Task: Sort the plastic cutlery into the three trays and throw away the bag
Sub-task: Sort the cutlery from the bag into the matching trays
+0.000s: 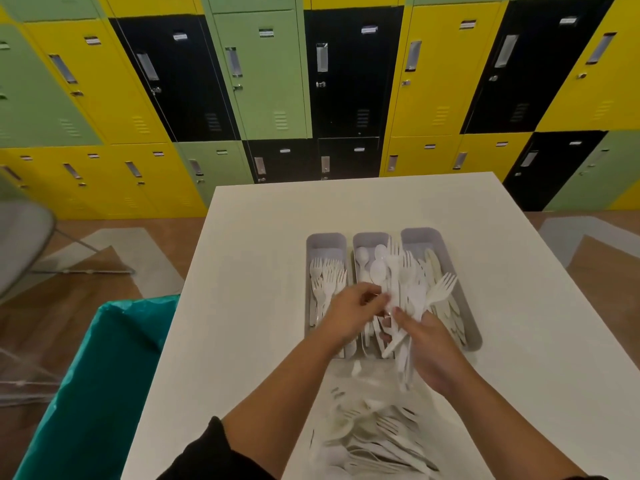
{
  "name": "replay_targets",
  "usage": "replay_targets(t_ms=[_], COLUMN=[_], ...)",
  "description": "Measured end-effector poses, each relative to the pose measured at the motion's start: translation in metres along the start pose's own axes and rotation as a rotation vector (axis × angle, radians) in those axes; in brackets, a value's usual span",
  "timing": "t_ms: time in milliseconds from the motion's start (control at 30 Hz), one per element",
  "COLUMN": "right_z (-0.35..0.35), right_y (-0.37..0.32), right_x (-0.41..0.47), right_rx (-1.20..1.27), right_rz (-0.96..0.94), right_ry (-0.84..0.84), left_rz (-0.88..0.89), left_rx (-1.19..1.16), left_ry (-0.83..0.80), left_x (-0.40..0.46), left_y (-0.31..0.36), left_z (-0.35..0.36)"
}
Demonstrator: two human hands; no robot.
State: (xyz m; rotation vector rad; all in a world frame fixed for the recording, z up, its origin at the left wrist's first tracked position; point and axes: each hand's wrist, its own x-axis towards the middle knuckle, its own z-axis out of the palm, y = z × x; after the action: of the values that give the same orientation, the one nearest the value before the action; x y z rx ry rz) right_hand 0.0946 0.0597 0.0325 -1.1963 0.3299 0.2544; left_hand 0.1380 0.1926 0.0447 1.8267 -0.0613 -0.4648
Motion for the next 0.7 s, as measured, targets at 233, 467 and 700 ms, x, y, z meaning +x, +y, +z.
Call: replay_targets(t_ms=[233,467,700], right_z=[0.007,0.004,0.008], right_y=[-0.001,0.001,-0.002], right_x=[-0.011,-0.014,-0.012], right_rx=[-0.295,-0.275,-0.229], right_rz=[-0.076,-0.041,-0.024], right_ry=[0.006,0.128,0.139], left_rz=[-0.074,-0.058,-0.083], left_rx=[-0.235,-0.22,-0.26], left_ry=[0.042,0.137,0.052], left_x=[-0.011,-0.019,-0.02], left_y=[0.001,0.006,0.006], left_z=[0.027,0.031,0.031])
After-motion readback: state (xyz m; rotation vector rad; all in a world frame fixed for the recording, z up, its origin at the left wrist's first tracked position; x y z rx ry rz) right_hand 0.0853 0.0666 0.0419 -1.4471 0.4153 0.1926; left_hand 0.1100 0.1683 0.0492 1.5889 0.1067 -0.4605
